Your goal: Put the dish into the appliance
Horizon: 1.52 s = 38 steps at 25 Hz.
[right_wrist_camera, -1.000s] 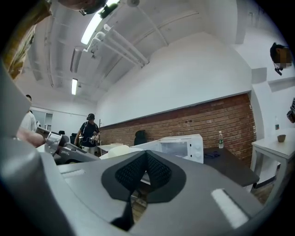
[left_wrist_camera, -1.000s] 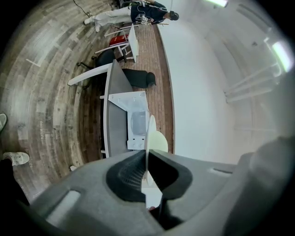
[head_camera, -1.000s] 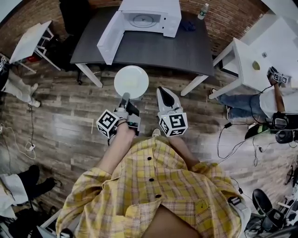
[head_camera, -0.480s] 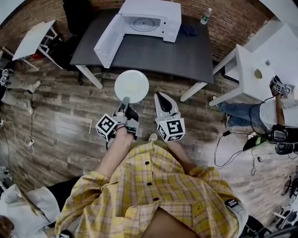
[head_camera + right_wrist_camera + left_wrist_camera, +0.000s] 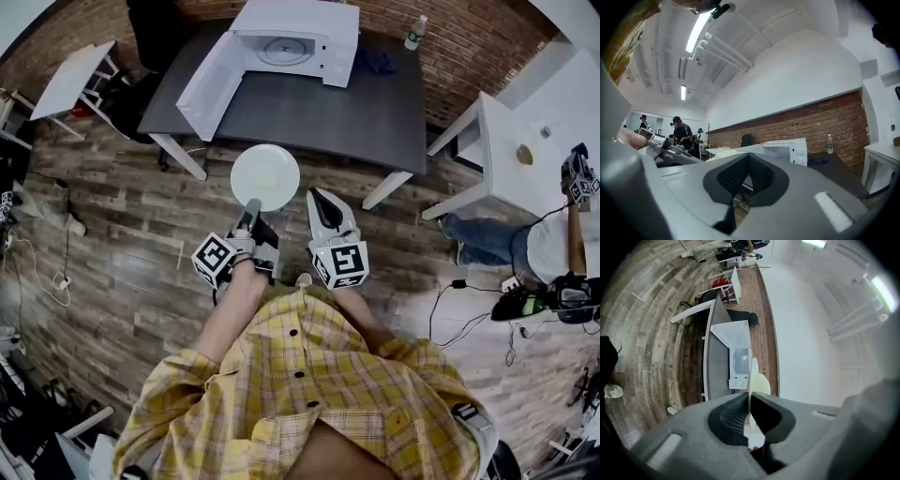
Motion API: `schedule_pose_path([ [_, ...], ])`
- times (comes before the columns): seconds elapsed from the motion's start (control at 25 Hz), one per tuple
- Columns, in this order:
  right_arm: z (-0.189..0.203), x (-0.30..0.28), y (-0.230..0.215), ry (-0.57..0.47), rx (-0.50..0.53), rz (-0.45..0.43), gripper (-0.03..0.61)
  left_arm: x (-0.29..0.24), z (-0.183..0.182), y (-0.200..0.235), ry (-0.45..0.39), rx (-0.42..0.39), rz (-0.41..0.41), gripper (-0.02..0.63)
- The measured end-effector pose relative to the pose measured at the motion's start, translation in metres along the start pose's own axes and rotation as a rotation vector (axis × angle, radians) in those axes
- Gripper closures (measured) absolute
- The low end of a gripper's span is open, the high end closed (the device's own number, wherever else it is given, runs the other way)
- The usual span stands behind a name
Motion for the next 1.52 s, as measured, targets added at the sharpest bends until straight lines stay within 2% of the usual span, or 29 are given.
schedule_pose_path([
  [0.24,0.003,-0.01,-0.016,0.011,-0.02,-0.003,0.577,-0.014,-0.002,0.007,-0.006,-0.02,-0.025,0.604],
  [0.44,0.005,-0.029,-0.029,0.025,-0.019,-0.002,0.578,-0.04,-0.005,0.001,-0.004,0.025,0.026,0.604],
  [0.6,0.005,-0.05,-0.042,0.029,-0.025,0.006,0.578,-0.061,-0.016,0.008,0.002,0.023,0.005,0.604],
  [0.8,0.005,-0.08,-0.052,0.022,-0.065,-0.002,0.578,-0.091,-0.031,0.012,0.024,0.049,0.017,0.604],
  [1.12,0.006,-0.147,-0.076,0.044,-0.05,0.04,0.578,-0.156,-0.081,0.009,0.055,0.063,0.015,0.604],
  [1.24,0.004,-0.174,-0.086,0.052,-0.058,0.063,0.578,-0.183,-0.103,0.006,0.077,0.032,0.01,0.604],
  [1.52,0.001,-0.227,-0.099,0.066,-0.066,0.128,0.578,-0.233,-0.143,0.0,0.144,0.059,0.024,0.604],
])
Point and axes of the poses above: the fingertips, and each gripper's own axes: x backward along the fingers, y to its left, z out of its underside, the point moved 4 cm from there along x, backward along the fingers, and after that the axes turned 2 degrees about y, right-handed, at the moved point
